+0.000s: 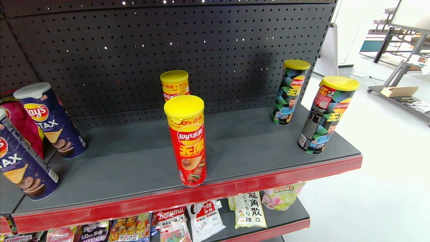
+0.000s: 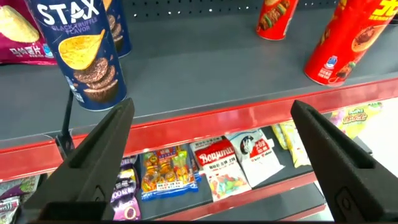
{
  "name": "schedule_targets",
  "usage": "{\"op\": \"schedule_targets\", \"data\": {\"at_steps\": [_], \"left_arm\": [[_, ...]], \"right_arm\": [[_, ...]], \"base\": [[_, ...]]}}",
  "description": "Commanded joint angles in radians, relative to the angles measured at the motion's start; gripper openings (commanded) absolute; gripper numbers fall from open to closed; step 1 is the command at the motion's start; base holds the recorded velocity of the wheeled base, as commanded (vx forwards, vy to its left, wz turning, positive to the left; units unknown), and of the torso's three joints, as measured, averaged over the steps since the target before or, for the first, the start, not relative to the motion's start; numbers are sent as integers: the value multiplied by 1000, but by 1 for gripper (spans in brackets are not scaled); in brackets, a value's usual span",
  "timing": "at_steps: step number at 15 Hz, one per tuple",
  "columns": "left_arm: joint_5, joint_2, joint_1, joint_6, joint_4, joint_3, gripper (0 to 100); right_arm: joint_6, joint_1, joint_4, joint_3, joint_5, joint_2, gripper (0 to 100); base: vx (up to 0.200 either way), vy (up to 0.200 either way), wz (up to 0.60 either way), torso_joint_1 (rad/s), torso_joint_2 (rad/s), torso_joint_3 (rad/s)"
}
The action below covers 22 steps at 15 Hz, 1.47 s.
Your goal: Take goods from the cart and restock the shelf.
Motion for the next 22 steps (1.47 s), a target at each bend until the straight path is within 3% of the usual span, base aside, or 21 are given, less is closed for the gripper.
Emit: {"op": "schedule_targets", "data": {"at_steps": [1, 9, 15, 22], "left_arm": [[-6, -13, -1, 0, -1, 9, 100], [-1, -42, -3, 9, 1, 12, 100], [2, -133, -1, 23, 81, 10, 100], [29, -173, -1, 45, 105, 12, 100]], "right_arm": [[0, 0, 0, 0, 0, 0, 100], [-3, 0, 0, 0, 5, 0, 100], [-6, 0, 0, 0, 6, 0, 100], [-5, 0, 0, 0, 5, 0, 100]], "base": [[0, 0, 0, 0, 0, 0], [0, 0, 0, 0, 0, 0], [0, 0, 0, 0, 0, 0], [0, 0, 86, 0, 0, 0]]}}
